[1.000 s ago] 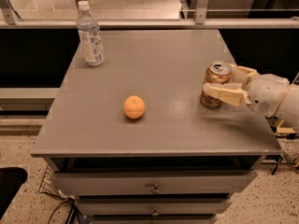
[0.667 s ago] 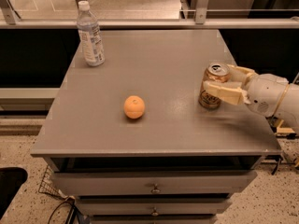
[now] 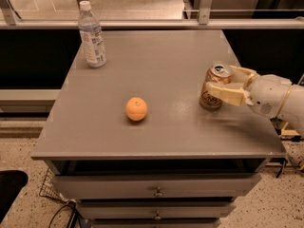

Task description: Move orange can near blue plastic bottle

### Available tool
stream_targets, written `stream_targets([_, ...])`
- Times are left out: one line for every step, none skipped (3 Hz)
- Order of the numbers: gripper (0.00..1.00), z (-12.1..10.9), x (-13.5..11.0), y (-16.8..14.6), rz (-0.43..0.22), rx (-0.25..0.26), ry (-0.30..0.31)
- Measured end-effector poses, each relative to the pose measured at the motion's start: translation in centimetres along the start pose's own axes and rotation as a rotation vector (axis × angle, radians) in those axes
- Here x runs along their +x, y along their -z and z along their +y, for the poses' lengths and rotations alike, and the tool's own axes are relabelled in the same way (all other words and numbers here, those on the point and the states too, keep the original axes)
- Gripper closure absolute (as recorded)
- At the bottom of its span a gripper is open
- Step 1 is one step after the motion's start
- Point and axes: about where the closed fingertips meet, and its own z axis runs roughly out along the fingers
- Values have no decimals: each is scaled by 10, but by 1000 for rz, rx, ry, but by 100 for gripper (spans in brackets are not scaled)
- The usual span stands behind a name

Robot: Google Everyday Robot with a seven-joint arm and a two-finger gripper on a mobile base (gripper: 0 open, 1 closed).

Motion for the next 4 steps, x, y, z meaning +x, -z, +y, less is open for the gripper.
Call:
stream_targets([100,-6,-19,-10,27,-18,23])
stream_targets([100,-18,-54,-42,67,-56,51])
stream_targets([100,-24,-73,-99,100,-127,46])
stream_targets([100,-16,-71,-164,80,-200,9])
